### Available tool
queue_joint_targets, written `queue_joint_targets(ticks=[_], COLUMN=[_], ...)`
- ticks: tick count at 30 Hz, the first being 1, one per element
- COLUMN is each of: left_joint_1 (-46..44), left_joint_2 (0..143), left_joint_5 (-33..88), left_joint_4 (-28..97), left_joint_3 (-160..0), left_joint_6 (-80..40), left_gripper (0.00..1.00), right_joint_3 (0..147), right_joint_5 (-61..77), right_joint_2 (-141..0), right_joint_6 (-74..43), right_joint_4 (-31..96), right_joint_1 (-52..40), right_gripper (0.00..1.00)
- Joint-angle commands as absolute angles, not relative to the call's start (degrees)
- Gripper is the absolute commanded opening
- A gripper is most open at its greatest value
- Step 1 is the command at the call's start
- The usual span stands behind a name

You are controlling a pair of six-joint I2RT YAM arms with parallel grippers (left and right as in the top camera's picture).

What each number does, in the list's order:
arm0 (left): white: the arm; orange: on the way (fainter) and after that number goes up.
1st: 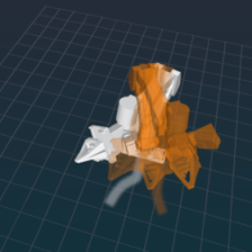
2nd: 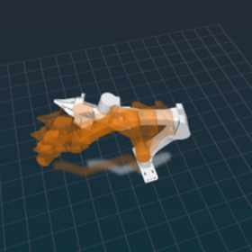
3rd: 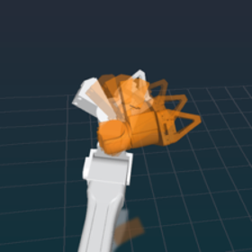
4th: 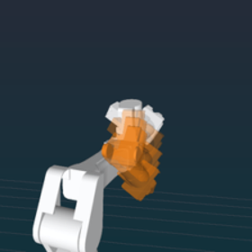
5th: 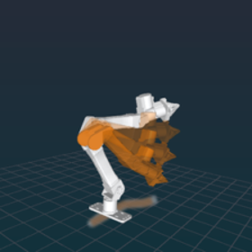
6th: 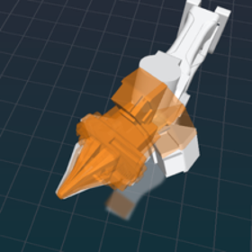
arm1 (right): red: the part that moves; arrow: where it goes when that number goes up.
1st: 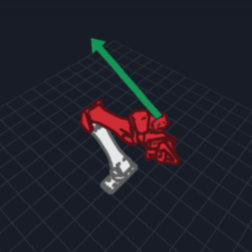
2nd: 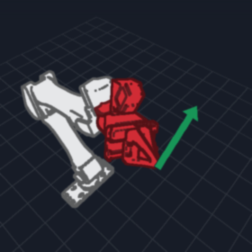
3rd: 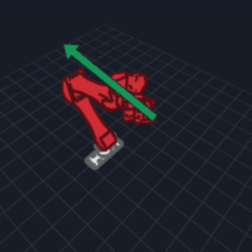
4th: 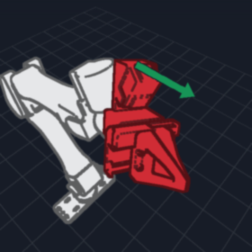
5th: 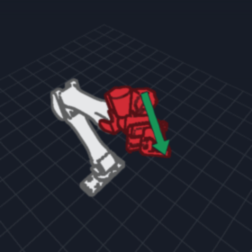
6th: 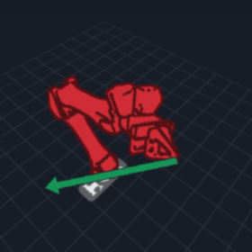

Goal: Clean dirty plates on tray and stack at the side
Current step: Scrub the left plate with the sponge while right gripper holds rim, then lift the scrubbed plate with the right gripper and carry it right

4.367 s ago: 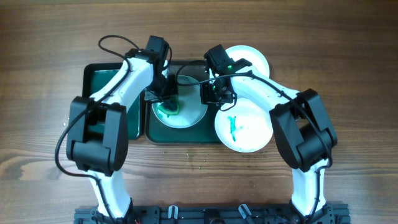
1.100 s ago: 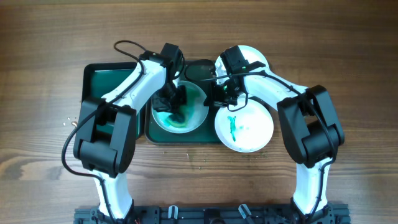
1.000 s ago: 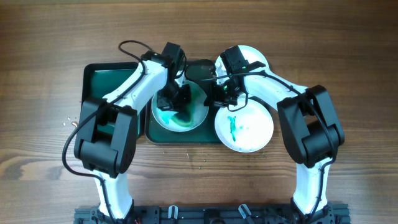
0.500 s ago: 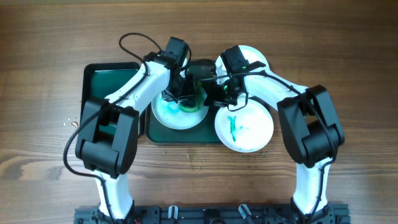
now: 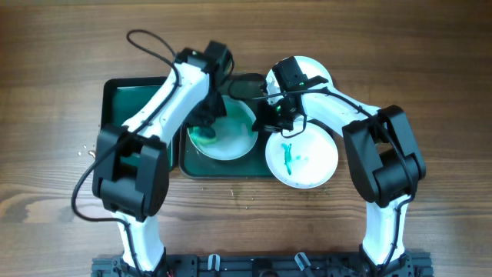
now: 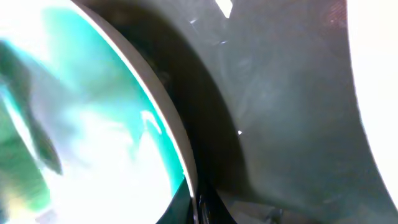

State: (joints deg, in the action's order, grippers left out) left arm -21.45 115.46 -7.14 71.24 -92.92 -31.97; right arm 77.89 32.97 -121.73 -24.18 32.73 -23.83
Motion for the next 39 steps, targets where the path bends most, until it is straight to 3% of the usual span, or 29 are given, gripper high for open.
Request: queue_joint_targets(ticks=[1, 7, 14, 27, 35, 39], left_joint_1=[-19.1, -13.6, -5.3, -0.3, -0.3, -0.3], left_joint_2=[110.6, 106.7, 105.3, 105.3, 105.3, 105.3], left_joint_5=[0.8, 4.9, 4.8, 4.7, 4.7, 4.7], left_joint_4=[74.6, 76.6, 78.7, 78.9, 79.0, 78.9], left_joint_3=[-101.4, -103.9, -103.9, -103.9, -103.9, -103.8], left_joint_6=[-27.8, -24.2, -21.1, -20.9, -20.9, -20.9], left_gripper=[0.04, 0.04, 0.04, 0.04, 0.04, 0.04], right_joint_3=[76.7, 76.9, 76.9, 76.9, 77.4, 77.4], right_joint_5=[29.4, 25.0, 10.6, -30.9, -54.3, -67.4], right_joint_2=[-123.4, -119.3, -108.6, -96.1, -95.8, -95.8], right_joint_6=[-24.3, -24.0, -24.0, -23.7, -14.5, -4.0], right_joint_4=[33.4, 34.5, 37.3, 39.6, 36.6, 29.5], right_joint_1=[-23.6, -24.3, -27.3, -41.5, -50.5, -54.8], right_gripper=[0.04, 0.04, 0.04, 0.04, 0.04, 0.04])
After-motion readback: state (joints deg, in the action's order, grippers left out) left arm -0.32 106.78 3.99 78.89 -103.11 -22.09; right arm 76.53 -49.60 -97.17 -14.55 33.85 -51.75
